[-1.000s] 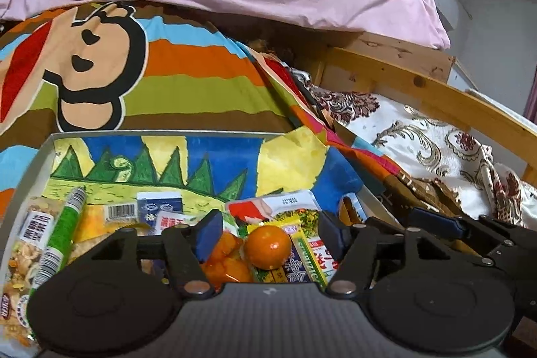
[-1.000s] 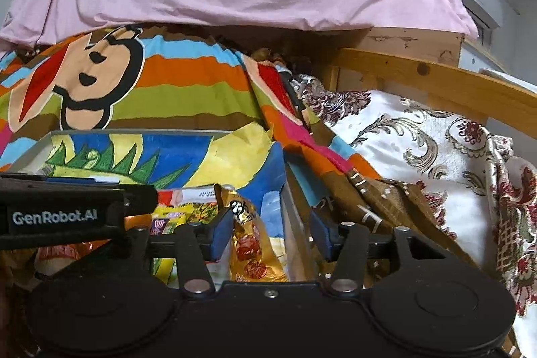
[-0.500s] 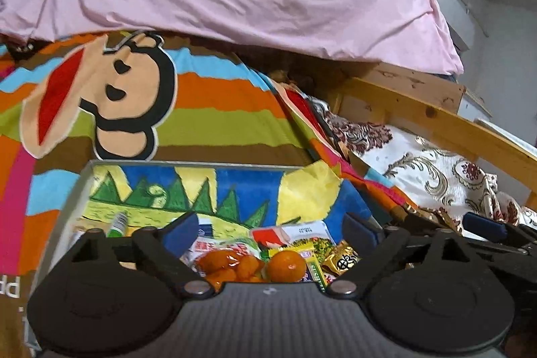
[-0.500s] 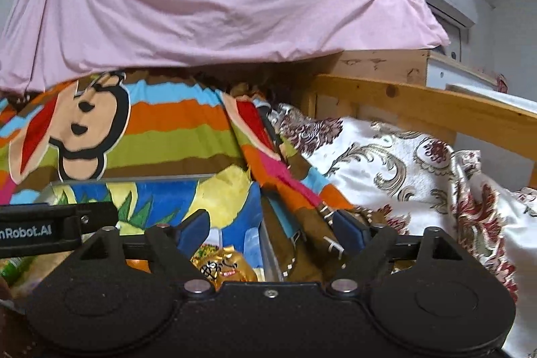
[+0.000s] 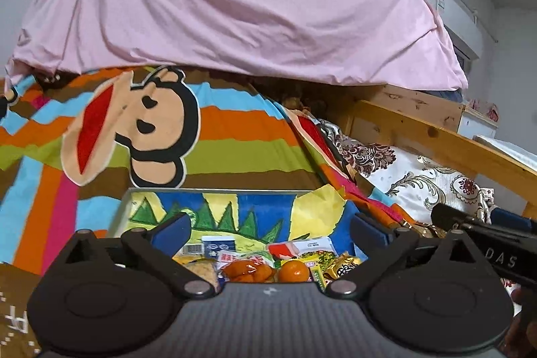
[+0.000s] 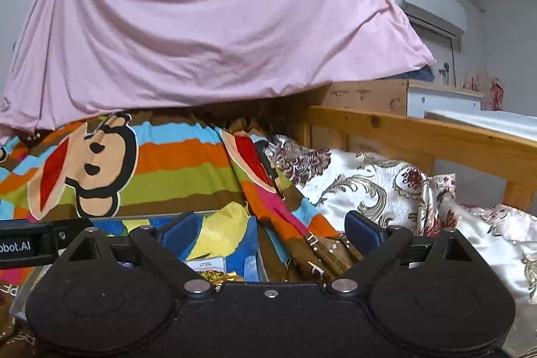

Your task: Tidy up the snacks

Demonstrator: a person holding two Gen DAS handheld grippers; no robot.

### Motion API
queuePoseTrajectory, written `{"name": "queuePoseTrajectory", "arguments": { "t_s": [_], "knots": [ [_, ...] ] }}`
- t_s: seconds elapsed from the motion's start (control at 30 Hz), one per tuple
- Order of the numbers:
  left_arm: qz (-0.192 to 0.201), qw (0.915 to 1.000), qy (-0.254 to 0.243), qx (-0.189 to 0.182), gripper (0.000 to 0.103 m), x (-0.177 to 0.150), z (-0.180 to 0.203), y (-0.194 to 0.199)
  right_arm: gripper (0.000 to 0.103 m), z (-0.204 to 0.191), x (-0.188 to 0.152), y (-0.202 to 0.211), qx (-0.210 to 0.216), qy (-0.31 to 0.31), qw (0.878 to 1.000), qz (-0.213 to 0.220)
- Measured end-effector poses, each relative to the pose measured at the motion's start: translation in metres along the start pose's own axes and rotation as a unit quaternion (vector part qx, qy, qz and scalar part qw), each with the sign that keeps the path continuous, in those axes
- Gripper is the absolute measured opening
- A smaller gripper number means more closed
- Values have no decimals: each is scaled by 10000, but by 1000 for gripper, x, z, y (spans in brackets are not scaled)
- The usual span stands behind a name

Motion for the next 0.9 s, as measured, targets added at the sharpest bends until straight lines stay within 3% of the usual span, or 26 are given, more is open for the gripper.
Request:
{"name": "queuePoseTrajectory", "arguments": {
  "t_s": [0.4,0.9],
  "knots": [
    [135,9989,79,448,102,5,-13,56,102,1,4,51,192,-4,9998,94],
    [-237,9957,-36,893,102,-32,-20,131,102,3,-10,119,446,110,9988,-141]
  ]
}}
Point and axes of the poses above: each gripper's, at about its wrist camera, not at the fingertips, and y roughly against the way its jaws point, z to its right, x to its top, the point moved 5 cm from there along -y, roughly the way its jaws point, and after that the axes turned 14 degrees about -y, right-handed, at the moved point
